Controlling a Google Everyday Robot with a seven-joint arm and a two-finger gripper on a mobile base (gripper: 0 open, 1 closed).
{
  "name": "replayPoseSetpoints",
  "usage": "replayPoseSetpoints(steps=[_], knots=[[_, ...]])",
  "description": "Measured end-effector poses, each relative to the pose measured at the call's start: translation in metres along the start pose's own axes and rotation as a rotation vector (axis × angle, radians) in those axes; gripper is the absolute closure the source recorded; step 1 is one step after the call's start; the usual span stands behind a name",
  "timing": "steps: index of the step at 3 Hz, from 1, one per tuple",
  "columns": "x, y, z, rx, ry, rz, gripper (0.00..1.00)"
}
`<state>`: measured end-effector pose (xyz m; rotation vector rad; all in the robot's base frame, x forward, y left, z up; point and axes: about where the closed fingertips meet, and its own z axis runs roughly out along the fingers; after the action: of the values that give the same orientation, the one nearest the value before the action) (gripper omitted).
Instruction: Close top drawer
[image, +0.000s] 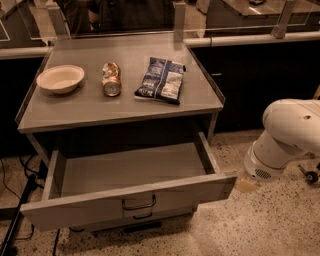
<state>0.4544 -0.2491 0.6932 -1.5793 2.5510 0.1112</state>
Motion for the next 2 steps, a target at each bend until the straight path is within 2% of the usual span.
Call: replayPoseSetpoints(steps=[2], knots=[[-0.009,-0.008,0.027,-0.044,-0.007,0.029,1.00]])
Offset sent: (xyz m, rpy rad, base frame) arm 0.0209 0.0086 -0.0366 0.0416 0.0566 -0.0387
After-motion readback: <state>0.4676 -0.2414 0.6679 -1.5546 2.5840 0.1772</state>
